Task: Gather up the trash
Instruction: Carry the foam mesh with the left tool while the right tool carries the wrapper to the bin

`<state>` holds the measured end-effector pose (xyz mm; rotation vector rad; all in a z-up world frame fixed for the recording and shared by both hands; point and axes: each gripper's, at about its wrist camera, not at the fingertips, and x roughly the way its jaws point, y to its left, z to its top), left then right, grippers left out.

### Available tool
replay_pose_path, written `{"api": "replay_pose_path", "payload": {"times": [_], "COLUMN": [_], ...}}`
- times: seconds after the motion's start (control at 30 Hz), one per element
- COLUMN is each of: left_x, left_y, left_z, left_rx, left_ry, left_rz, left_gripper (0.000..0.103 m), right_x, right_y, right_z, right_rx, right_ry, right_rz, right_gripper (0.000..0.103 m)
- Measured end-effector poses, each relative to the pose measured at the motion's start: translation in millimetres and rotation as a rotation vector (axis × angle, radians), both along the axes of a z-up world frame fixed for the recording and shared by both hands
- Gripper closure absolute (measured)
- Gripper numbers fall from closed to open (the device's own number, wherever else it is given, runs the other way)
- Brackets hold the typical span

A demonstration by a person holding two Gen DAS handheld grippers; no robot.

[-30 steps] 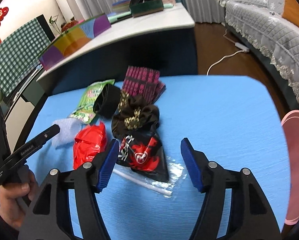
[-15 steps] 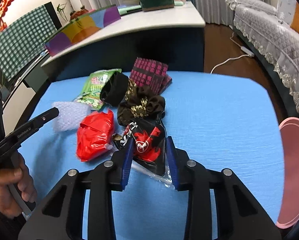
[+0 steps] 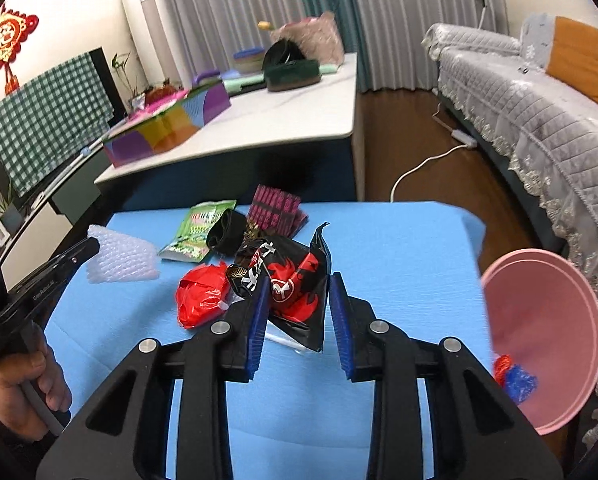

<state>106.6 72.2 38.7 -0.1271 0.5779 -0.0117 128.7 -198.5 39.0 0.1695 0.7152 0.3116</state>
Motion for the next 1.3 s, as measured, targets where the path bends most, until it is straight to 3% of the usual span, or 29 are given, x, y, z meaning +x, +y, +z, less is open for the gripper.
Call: {"api": "replay_pose_path", "payload": {"times": [0.5, 1.3], "left_x": [-31.8, -20.3], "left_y": [-45.6, -116.6], "left_z": [14.7, 18.1], "left_rx": [0.024, 0.008], "left_ry": [-0.050, -0.069], "left_rz": [-0.082, -0.215], "left_gripper": [0.094, 0.094], "right_x": [-46.6, -75.1], "right_y": [-72.2, -150.5], "right_z": [26.2, 25.0], "right_rx": [0.017, 0.004], "right_ry": [-0.083, -0.105], "right_rz": [-0.146, -0.305], "right_gripper": [0.072, 0.072]}}
